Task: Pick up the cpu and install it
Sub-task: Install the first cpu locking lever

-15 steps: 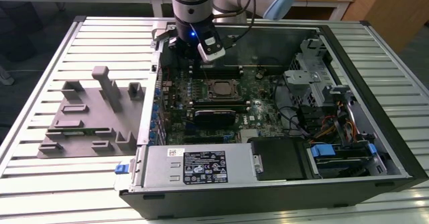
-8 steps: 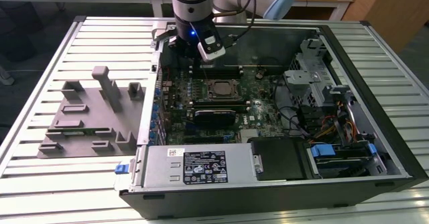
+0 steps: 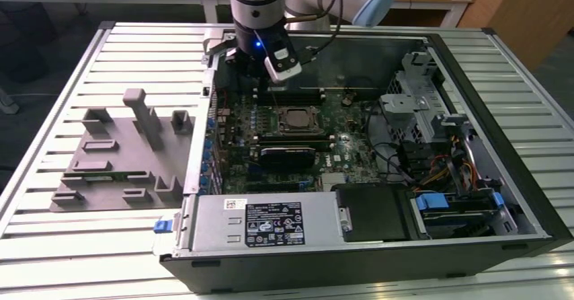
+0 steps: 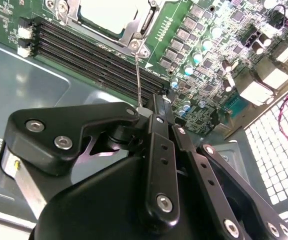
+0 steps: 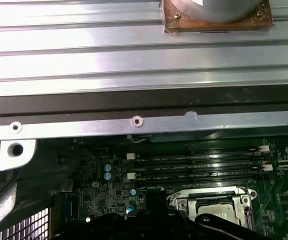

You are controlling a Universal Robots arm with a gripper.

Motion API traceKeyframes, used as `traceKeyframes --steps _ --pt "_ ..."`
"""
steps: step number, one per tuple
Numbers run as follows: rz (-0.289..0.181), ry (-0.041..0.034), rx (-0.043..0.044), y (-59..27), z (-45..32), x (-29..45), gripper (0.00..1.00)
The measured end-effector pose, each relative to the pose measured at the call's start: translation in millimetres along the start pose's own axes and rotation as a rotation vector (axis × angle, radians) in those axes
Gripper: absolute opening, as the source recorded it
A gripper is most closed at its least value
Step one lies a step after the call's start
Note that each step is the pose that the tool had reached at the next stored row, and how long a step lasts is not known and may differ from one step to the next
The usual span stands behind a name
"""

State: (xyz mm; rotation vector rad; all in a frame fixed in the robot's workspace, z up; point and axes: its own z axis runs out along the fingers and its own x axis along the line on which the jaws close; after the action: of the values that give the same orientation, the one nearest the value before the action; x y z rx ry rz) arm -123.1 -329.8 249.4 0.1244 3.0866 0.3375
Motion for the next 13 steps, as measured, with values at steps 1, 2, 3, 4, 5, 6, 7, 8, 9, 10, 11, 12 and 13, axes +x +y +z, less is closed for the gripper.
traceKeyframes --steps 1,2,3,4,5,6,7,8,9,10,11,12,13 --pt "0.0 0.0002 -0.0001 0.0 0.0 -0.5 0.11" --pt "0.0 0.0007 0.0 0.1 0.0 -1.2 0.11" --pt "0.0 0.001 0.0 0.2 0.1 -2.1 0.11" --pt "0.0 0.0015 0.0 0.3 0.1 -3.3 0.11" --pt "0.0 0.0021 0.0 0.4 0.2 -4.8 0.11" --pt "0.001 0.0029 0.0001 0.5 0.3 -6.4 0.11" --pt "0.001 0.0039 0.0002 0.7 0.4 -8.3 0.11" --pt "0.001 0.005 0.0003 0.8 0.4 -10.5 0.11" --pt "0.002 0.0096 0.0007 1.5 0.9 -19.6 0.11" --pt "0.002 0.0111 0.0008 1.7 1.0 -22.3 0.11" --pt "0.003 0.0122 0.0009 1.9 1.1 -24.7 0.11" --pt "0.003 0.0138 0.0011 2.2 1.2 -28.4 0.11" --pt "0.003 0.0147 0.0011 2.4 1.3 -30.6 0.11"
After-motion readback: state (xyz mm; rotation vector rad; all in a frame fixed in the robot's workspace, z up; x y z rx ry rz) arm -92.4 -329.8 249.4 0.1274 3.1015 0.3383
